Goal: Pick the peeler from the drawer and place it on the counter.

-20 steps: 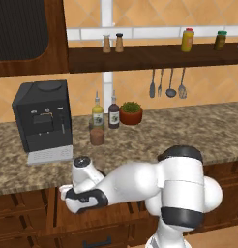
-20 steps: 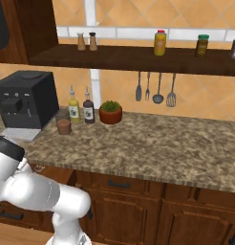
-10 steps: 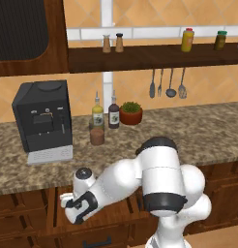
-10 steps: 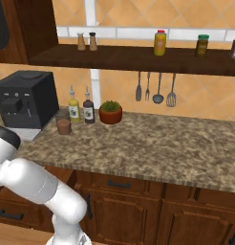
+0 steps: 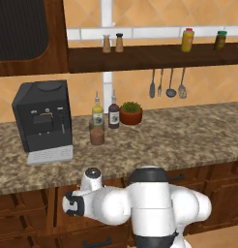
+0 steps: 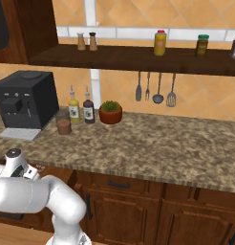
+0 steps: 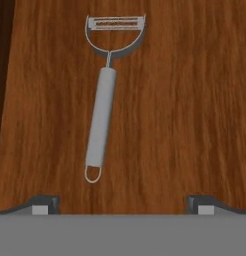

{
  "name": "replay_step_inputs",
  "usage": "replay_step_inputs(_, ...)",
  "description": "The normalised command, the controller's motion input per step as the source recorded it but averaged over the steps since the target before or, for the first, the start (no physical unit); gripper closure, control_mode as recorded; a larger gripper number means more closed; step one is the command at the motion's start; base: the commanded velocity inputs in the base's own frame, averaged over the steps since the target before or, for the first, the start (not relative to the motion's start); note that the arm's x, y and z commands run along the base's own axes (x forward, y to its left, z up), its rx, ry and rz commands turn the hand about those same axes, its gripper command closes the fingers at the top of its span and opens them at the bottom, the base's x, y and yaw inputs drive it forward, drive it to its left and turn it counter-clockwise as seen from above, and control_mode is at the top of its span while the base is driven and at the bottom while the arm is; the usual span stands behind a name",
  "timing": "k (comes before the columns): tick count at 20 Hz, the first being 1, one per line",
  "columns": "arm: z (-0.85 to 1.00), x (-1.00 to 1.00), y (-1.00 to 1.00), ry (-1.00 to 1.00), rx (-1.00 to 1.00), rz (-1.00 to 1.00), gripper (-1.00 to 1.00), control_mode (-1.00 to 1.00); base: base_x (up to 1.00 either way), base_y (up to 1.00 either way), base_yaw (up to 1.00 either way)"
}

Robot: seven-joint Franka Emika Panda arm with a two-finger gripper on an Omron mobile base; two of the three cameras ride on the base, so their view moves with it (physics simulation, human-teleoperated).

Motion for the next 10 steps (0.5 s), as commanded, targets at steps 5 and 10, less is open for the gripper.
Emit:
replay_step_inputs(5,0.00,0.17,0.02,0.02,0.00,0.00,-1.00,-1.00,0.00,0.00,0.00)
replay_step_inputs(10,0.00,0.08,0.16,0.05,0.00,0.00,-1.00,-1.00,0.00,0.00,0.00)
